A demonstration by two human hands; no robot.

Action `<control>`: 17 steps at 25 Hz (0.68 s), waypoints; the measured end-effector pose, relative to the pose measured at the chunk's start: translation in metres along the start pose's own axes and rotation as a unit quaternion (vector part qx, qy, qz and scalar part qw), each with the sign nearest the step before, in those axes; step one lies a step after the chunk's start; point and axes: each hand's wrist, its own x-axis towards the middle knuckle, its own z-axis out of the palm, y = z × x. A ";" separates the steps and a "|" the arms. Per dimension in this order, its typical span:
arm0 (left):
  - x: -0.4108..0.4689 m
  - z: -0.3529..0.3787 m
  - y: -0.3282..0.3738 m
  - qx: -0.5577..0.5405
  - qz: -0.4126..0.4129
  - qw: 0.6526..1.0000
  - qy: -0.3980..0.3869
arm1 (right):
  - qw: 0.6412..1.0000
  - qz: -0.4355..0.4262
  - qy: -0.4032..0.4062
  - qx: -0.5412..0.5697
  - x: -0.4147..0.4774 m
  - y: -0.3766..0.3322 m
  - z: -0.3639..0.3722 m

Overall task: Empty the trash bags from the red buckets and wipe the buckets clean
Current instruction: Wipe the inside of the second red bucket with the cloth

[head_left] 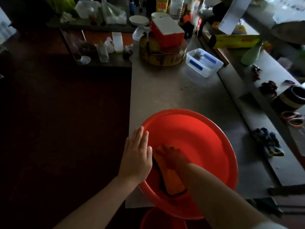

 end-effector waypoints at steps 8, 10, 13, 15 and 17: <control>0.004 0.008 -0.006 -0.011 0.011 1.000 0.010 | 0.998 -0.016 0.012 -0.065 0.024 -0.010 0.021; 0.005 0.009 -0.007 -0.006 0.014 1.000 0.010 | 1.000 0.001 0.011 0.012 0.018 -0.006 0.022; 0.004 0.009 -0.007 0.007 0.017 1.000 0.009 | 0.995 -0.003 0.066 0.080 -0.012 0.004 -0.015; 0.004 0.006 -0.005 0.014 0.013 1.000 0.004 | 0.990 -0.010 0.096 0.098 -0.037 0.017 -0.042; 0.005 0.001 0.000 0.051 0.010 0.999 -0.005 | 0.981 -0.012 0.136 0.134 -0.068 0.029 -0.065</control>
